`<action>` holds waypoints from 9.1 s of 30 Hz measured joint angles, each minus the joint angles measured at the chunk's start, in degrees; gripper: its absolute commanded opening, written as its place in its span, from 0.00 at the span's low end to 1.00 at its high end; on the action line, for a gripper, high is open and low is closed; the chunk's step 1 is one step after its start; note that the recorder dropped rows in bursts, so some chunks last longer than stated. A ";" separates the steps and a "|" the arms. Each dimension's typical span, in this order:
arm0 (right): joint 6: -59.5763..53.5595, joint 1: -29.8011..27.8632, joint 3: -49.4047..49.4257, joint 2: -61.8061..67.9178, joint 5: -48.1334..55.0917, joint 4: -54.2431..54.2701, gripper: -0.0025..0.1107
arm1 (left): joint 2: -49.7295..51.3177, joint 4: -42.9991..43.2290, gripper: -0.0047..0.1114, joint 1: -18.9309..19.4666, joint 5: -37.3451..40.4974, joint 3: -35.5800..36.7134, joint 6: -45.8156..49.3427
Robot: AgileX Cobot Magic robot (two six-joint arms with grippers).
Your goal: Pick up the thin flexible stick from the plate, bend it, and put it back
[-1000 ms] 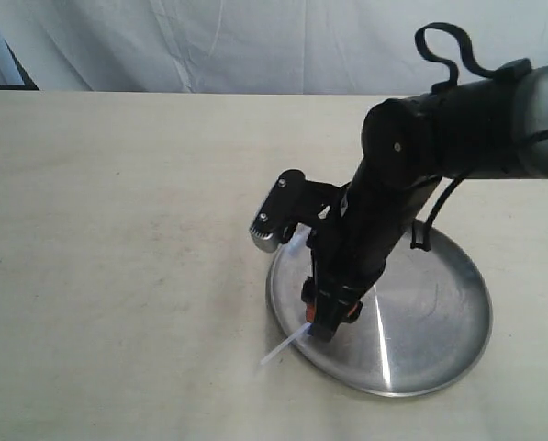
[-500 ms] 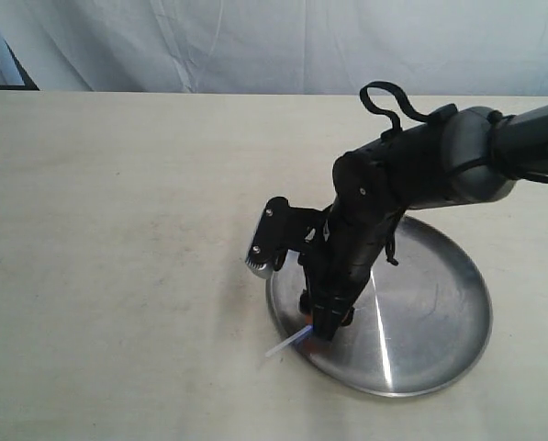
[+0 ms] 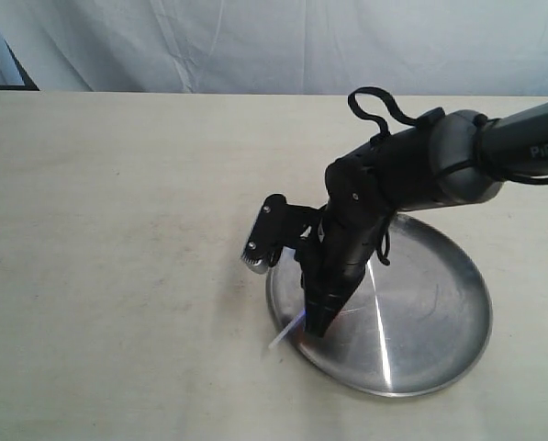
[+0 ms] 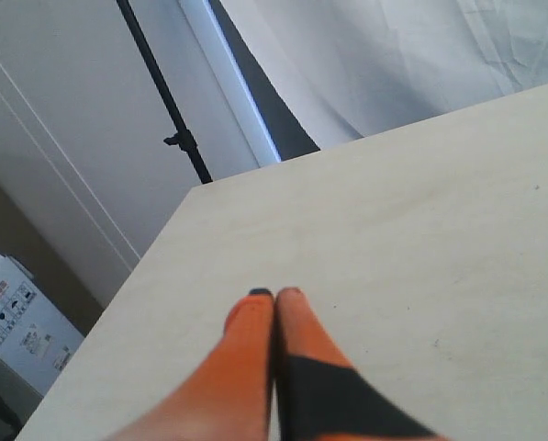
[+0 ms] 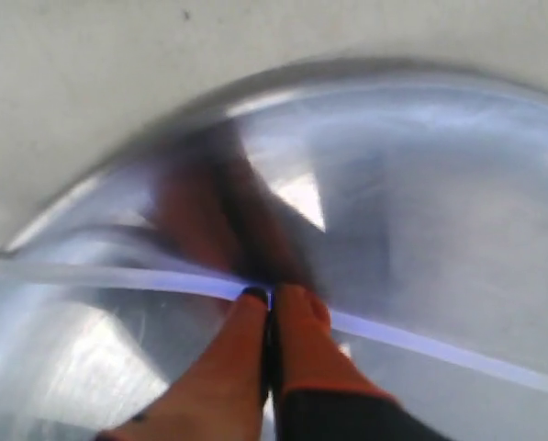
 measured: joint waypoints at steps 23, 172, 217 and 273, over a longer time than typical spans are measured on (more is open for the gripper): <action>34.14 0.00 0.74 -10.06 4.48 -6.26 0.01 | 0.00 0.00 0.04 0.00 0.00 0.00 0.00; 5.23 -0.14 24.80 -52.35 2.11 57.92 0.01 | 68.03 32.42 0.04 -7.44 -83.95 -29.47 -92.82; -15.26 -0.14 24.80 -48.71 5.10 80.22 0.01 | 74.69 29.50 0.04 -32.15 -67.57 -42.60 -87.02; 11.12 0.56 20.81 -57.30 7.50 52.55 0.01 | 74.82 26.51 0.04 -43.89 -70.58 -47.48 -80.56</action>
